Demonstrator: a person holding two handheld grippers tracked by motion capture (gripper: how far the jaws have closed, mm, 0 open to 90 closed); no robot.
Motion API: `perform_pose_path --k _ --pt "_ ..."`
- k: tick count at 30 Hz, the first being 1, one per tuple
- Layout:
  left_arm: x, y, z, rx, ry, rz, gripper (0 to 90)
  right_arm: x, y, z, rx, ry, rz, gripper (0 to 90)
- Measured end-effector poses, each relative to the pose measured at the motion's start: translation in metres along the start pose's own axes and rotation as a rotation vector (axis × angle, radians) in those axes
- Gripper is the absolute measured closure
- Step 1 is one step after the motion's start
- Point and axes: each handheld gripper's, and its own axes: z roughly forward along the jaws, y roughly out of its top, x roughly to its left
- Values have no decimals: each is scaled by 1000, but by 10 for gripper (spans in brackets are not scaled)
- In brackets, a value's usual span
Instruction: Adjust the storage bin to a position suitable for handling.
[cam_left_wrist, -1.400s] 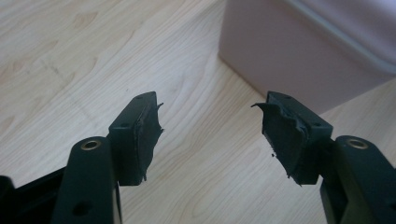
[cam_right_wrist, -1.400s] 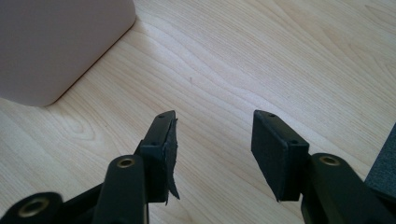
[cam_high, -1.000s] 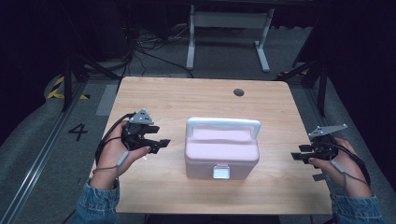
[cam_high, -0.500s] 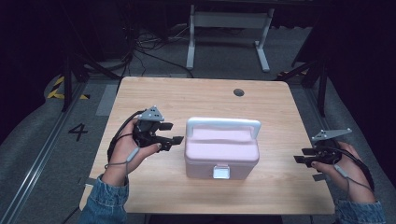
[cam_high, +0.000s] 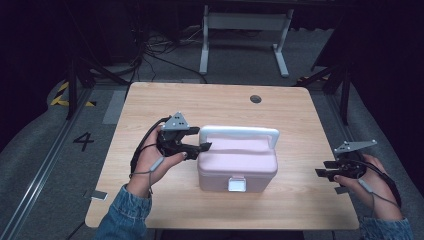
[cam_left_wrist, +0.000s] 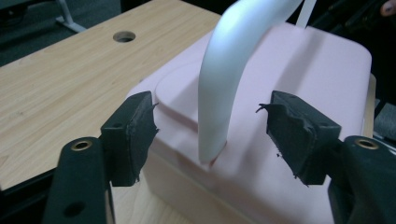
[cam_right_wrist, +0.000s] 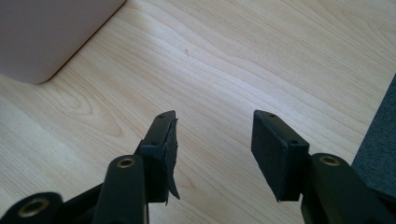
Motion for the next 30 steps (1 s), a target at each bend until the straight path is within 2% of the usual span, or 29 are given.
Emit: perform_pose_path --k 1,3,8,11,14,16,20,21,24,26,30 --pt "0 0 2 -6 3 -5 394 0 0 0 0 0 -2 511" --pt "-1 1 6 -11 8 1 409 1 -1 0 3 4 0 511" --pt "-2 3 14 1 20 18 470 1 -4 0 4 1 4 513" --pt "-6 5 18 -1 36 -1 515 2 -4 0 4 5 5 512" --pt "-8 7 18 6 48 0 572 3 -4 1 -2 11 1 512" --pt "-10 8 18 -13 53 -9 600 3 -4 1 0 13 -3 513" --pt "-10 9 18 -40 38 -21 655 4 -3 2 -2 12 -5 510" --pt "-10 9 19 -58 37 -20 669 4 -3 2 -3 13 -7 509" --pt "-11 10 18 -68 47 -16 726 4 -3 2 -7 14 -9 509" --pt "-11 10 18 -67 46 -27 726 4 -3 2 -6 12 -10 509" --pt "-13 11 18 -62 58 -21 730 4 -3 1 -9 13 -7 509"
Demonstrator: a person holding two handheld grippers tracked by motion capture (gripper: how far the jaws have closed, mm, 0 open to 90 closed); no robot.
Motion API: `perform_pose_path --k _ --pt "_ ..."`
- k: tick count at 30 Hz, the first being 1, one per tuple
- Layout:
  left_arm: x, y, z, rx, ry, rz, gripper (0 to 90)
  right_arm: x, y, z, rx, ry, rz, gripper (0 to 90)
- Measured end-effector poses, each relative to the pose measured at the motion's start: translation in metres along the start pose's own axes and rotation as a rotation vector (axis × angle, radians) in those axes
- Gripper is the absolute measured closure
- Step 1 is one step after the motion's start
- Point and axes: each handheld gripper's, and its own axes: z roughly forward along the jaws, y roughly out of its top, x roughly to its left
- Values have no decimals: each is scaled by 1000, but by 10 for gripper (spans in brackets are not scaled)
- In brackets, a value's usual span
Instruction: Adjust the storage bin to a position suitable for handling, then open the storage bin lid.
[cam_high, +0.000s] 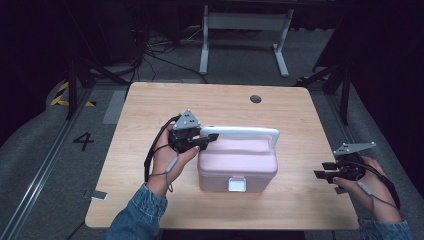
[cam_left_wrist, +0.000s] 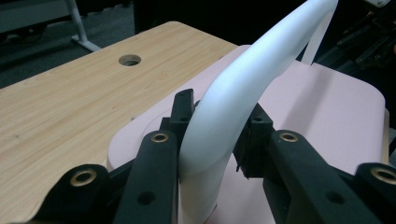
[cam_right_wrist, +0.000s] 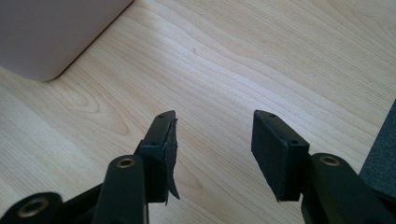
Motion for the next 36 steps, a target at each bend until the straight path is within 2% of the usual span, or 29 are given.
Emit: perform_pose_path --k 2,5,10,20,26,31,33,36 --pt "0 1 0 3 3 10 730 0 0 0 -2 0 -2 509" --pt "1 2 0 -6 -5 -3 731 1 0 0 -1 5 -4 510" --pt "4 6 -1 -22 -16 -5 732 9 4 -4 -39 57 -19 516" --pt "12 18 -3 -46 -21 -24 732 15 9 -13 -103 62 -36 561" --pt "19 23 -1 -65 -32 -62 732 24 17 -20 -187 106 -62 607" --pt "23 28 0 -60 -21 -58 732 34 24 -24 -264 162 -96 697" --pt "24 29 0 -57 -23 -66 732 35 26 -25 -274 170 -105 713" --pt "27 30 1 -60 -27 -78 732 41 30 -26 -323 203 -122 762"
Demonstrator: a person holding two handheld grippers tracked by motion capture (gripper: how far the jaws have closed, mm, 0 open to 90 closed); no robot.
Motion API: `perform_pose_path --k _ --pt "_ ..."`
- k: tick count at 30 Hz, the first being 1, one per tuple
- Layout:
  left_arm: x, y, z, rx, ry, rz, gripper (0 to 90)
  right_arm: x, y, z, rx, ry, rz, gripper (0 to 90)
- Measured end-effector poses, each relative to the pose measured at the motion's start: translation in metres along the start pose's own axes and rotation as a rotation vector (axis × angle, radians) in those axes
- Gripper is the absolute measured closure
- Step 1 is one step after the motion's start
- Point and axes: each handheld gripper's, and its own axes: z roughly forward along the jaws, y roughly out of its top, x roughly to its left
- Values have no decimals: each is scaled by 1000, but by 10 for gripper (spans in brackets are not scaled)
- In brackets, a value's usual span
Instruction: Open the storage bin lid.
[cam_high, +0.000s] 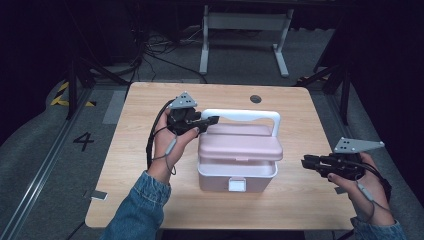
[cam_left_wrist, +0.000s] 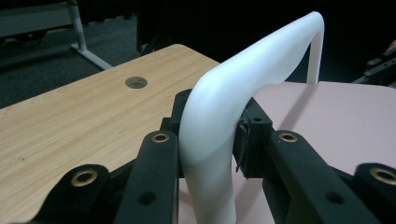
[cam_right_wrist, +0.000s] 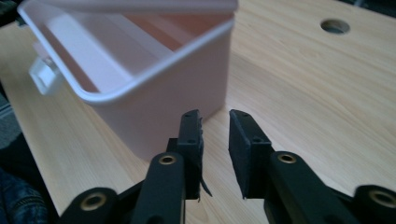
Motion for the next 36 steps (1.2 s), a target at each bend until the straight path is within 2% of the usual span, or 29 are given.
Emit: perform_pose_path --k 2,9,16,22,30,36 --pt "3 1 1 -2 -2 -4 733 7 5 1 -43 37 -18 806" --pt "8 5 1 -1 -14 -43 733 18 16 6 -119 92 -54 863" --pt "12 8 3 -6 -10 -52 735 24 24 15 -161 105 -92 898" --pt "16 10 5 -2 -16 -71 737 31 28 24 -213 133 -104 900" --pt "16 10 7 5 -10 -68 741 35 30 32 -273 132 -99 900" --pt "17 9 6 5 -15 -56 740 35 31 34 -281 130 -103 900"
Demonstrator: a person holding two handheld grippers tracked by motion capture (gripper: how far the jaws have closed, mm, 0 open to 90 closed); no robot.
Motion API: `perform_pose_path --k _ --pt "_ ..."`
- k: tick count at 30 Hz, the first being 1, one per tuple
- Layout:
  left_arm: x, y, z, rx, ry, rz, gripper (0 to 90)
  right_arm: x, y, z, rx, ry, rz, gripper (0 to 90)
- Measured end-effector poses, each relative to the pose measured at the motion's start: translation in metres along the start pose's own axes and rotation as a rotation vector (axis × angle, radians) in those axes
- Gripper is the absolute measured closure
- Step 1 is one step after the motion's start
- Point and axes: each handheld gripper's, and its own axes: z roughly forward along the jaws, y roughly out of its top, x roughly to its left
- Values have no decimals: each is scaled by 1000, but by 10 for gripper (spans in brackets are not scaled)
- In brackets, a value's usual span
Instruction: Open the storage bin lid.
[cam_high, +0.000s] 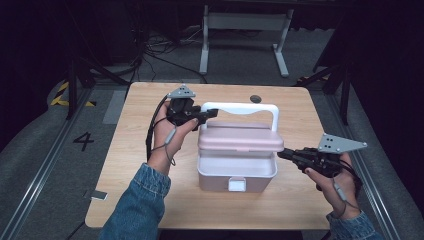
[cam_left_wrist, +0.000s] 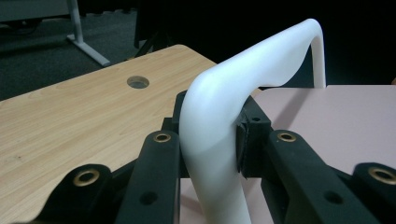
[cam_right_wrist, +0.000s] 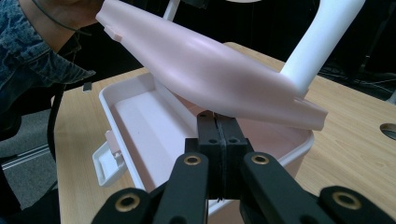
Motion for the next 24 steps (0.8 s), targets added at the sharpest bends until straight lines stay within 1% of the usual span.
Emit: perform_pose_path --k 2,4,6,7,8,11,13,15,17,19,21,24 --pt "-1 -1 0 -2 3 4 710 1 0 2 1 3 1 900" --pt "0 -2 -1 -9 14 20 655 1 -1 3 5 4 0 900" --pt "0 -4 -3 -21 15 19 609 1 -1 3 4 6 1 900" --pt "0 -5 -4 -27 18 29 593 1 -1 4 4 7 1 900" --pt "0 -5 -7 -14 25 34 583 1 -1 4 6 6 0 900" --pt "-1 -6 -13 -9 36 47 550 1 -1 5 4 10 0 900" --pt "-1 -7 -18 -6 40 52 518 2 -1 6 1 11 0 900" --pt "-1 -8 -23 -1 56 65 479 2 -1 7 2 13 0 900" --pt "0 -9 -30 -3 68 64 442 2 -1 7 -4 12 0 900" --pt "0 -11 -37 -5 74 64 425 3 0 8 -5 13 1 900" --pt "0 -12 -44 -3 85 71 408 3 0 8 -8 15 2 900" --pt "-2 -17 -54 8 94 78 388 2 0 8 -10 16 8 900"
